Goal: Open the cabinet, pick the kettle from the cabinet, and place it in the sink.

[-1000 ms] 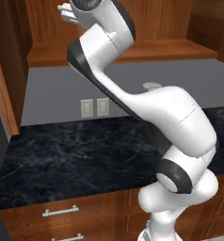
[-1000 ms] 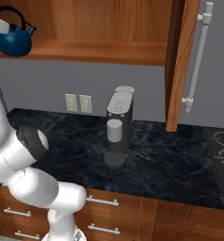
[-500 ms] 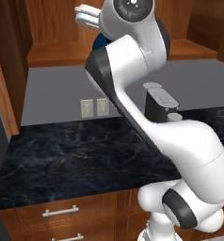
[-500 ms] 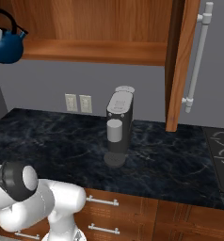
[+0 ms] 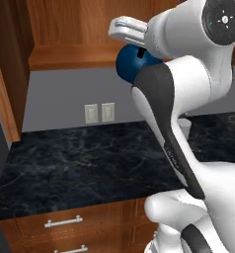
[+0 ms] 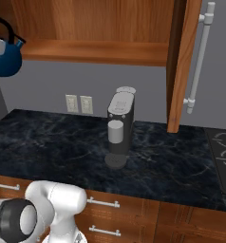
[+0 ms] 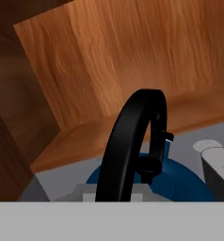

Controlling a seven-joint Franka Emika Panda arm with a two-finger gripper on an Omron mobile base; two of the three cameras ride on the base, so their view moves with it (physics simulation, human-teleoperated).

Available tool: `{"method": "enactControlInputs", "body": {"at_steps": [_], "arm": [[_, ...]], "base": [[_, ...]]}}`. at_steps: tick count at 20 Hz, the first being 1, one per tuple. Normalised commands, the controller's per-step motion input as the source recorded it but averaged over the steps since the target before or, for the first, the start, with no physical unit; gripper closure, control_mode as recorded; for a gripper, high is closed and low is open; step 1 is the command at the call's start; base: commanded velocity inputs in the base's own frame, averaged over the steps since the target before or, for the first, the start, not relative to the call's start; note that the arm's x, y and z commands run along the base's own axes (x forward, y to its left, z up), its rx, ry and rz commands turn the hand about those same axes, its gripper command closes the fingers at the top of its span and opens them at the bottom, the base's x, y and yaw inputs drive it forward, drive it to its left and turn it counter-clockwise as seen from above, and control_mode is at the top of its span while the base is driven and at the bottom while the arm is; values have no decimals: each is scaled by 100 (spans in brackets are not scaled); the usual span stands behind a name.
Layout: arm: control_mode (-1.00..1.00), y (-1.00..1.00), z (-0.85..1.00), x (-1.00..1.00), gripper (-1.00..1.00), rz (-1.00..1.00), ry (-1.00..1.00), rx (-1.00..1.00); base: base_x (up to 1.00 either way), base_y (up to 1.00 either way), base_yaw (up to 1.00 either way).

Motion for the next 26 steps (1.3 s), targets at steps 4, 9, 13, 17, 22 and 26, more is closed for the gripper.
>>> {"method": "enactControlInputs", "body": {"at_steps": [4,9,13,17,22,26], "arm": [[-100,-43,-27,-61,100,15,0,0],[-100,-39,-36,-54,100,9,0,0],[-100,-34,-42,-39,100,1,-2,0],[-100,-32,-41,-26,100,0,0,0],[-100,-25,-47,-2,100,0,0,-2],[-100,-25,-43,1,100,0,4,-3]], "base": [[0,0,0],[0,0,0],[0,0,0],[0,0,0],[0,0,0],[0,0,0]]}}
